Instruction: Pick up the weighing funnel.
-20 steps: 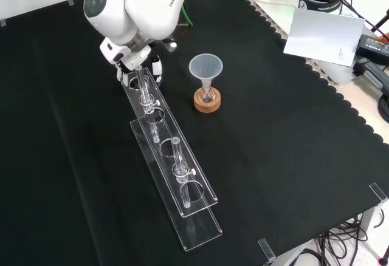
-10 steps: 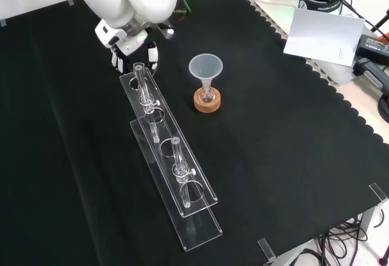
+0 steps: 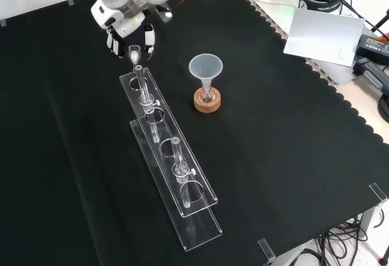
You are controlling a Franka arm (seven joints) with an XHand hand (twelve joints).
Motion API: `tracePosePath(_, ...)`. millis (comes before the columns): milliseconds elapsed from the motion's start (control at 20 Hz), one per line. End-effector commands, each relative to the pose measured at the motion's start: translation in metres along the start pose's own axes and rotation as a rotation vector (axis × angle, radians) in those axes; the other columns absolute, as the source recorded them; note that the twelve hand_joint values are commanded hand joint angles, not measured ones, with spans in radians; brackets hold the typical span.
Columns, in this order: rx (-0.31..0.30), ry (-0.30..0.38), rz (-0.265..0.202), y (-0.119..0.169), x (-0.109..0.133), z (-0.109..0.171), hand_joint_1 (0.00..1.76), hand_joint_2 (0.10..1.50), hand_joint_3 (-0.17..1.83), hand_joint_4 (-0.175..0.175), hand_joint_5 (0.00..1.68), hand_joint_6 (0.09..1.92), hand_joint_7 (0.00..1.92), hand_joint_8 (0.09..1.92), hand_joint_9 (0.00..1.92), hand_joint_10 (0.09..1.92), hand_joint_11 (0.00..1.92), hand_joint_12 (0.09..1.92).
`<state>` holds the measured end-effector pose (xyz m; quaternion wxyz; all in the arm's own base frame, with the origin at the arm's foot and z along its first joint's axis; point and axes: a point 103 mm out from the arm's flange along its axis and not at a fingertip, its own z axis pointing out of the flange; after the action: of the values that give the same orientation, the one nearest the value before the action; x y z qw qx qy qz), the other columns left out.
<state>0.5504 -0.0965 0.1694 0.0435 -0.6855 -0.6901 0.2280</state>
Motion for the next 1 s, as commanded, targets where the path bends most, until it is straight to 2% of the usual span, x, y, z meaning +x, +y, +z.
tracePosePath(50,0.002,-0.041,0.043,-0.029,-0.007,-0.022,1.11,0.70,0.60,0.175,1.23,0.72,0.85,0.62,1.28,0.17,1.11,0.88)
tracePosePath(500,0.000,-0.064,0.080,-0.060,-0.004,-0.041,1.11,0.70,0.60,0.175,1.23,0.72,0.85,0.62,1.28,0.16,1.11,0.88)
tracePosePath(1000,0.008,-0.092,0.102,-0.092,0.015,-0.053,1.11,0.70,0.60,0.175,1.24,0.72,0.85,0.62,1.29,0.16,1.12,0.87)
